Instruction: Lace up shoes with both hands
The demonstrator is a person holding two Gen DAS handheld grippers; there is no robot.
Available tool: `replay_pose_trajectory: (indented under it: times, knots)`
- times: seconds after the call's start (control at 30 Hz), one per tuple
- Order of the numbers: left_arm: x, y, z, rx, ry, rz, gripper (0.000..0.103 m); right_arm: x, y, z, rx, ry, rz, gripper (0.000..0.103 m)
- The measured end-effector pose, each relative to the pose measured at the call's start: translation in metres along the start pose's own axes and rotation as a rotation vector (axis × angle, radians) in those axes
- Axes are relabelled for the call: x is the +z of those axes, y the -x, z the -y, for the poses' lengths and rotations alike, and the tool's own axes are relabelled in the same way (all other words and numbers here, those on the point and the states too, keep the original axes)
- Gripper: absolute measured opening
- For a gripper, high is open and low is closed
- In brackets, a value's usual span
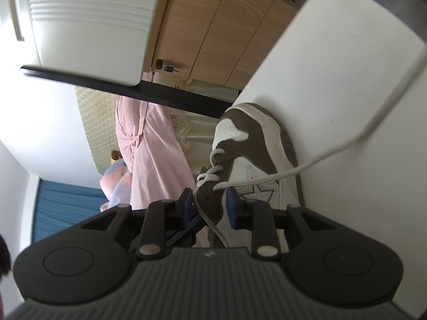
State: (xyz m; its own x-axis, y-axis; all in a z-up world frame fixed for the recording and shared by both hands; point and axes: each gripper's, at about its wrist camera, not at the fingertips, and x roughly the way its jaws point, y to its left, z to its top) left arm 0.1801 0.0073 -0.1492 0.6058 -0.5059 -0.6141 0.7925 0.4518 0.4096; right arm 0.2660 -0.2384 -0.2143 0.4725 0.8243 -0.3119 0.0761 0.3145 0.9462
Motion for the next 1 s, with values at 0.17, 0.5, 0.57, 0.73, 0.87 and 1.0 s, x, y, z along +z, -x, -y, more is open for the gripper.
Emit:
replay_pose_trajectory:
  times: [0.17, 0.5, 0.57, 0.73, 0.87, 1.0]
  knots:
    - [0.001, -0.001, 0.0, -0.008, 0.015, -0.001, 0.003, 0.0, 0.014, -0.002, 0.009, 0.003, 0.086, 0.03]
    - [0.001, 0.008, -0.003, -0.02, 0.066, 0.013, 0.003, -0.014, 0.009, 0.008, -0.082, -0.033, 0.076, 0.023]
    - [0.0, 0.007, -0.001, -0.013, 0.055, -0.001, 0.003, -0.016, 0.01, 0.008, -0.1, -0.029, 0.081, 0.022]
    - [0.003, 0.012, -0.003, -0.015, 0.061, 0.006, 0.003, -0.012, 0.017, 0.011, -0.054, -0.068, 0.123, 0.023]
    - [0.004, 0.015, 0.0, -0.012, 0.057, 0.006, 0.003, -0.01, 0.011, 0.015, -0.016, -0.112, 0.111, 0.023]
    - [0.004, 0.016, 0.001, -0.013, 0.063, 0.006, 0.003, -0.01, 0.005, 0.015, 0.001, -0.129, 0.099, 0.023]
